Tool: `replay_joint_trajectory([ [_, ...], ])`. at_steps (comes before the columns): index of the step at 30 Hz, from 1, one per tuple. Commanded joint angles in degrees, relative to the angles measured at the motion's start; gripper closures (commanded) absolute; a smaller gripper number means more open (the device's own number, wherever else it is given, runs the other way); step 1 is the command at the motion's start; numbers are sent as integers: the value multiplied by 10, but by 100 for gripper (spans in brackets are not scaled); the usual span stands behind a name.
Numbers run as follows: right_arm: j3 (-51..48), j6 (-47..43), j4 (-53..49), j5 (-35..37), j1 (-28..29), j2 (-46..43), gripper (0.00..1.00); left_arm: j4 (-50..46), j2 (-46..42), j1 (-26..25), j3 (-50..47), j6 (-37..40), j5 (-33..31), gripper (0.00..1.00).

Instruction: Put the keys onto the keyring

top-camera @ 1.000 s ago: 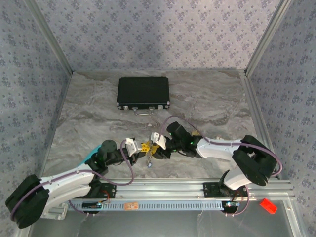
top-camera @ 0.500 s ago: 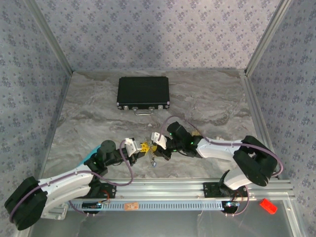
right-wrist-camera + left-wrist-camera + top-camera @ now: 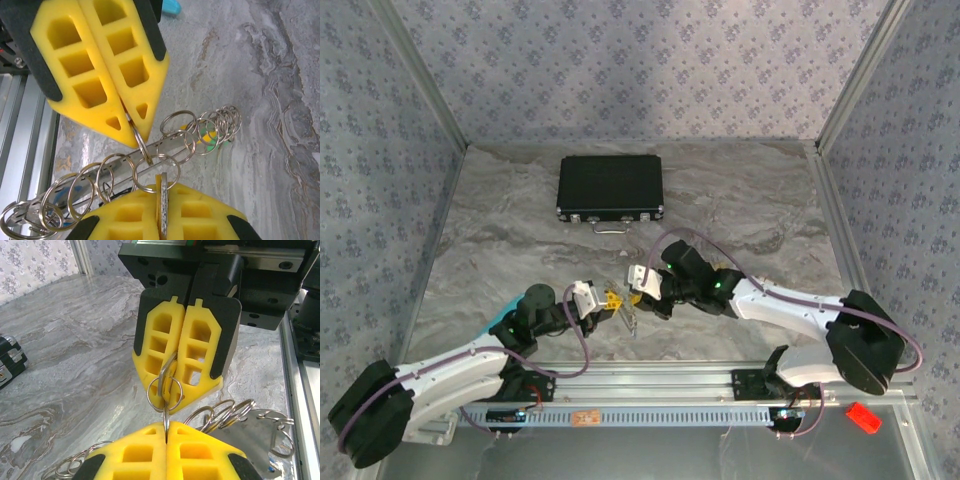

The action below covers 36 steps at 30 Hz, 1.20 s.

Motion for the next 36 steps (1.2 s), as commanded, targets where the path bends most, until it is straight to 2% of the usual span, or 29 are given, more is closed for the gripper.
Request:
replay_joint_trajectory([
  [1,24,-19,-37,32,2,-22,100,-13,5,-1,10,9,-9,94],
  [2,27,-20,-41,38,3,-23,100,-14,6,-1,10,10,-13,87],
  [4,38,-23,-55,49,6,-25,100,-12,5,0,8,6,-25,63],
  [7,50,-28,-73,55,9,-27,100,-10,-6,-1,4,3,-49,41],
  [8,51,-29,-76,56,10,-28,100,-11,-13,-1,3,1,-62,31],
  [10,54,-32,-81,59,11,-28,100,-20,-34,-1,4,-1,-94,1],
  [14,62,-33,-81,57,11,-21,100,-75,-91,0,18,-8,-216,1],
  [19,107,-35,-82,33,42,11,100,-174,-165,3,45,-78,-492,0],
  [21,127,-37,-76,38,60,30,100,-221,-176,13,68,-104,-540,0],
  [24,151,-30,-41,47,72,70,100,-265,-171,38,97,-153,-582,0],
  [29,157,-6,56,102,71,138,100,-275,-134,91,119,-223,-602,0],
  [36,108,-53,-30,191,45,165,100,-262,-86,116,123,-232,-591,0],
])
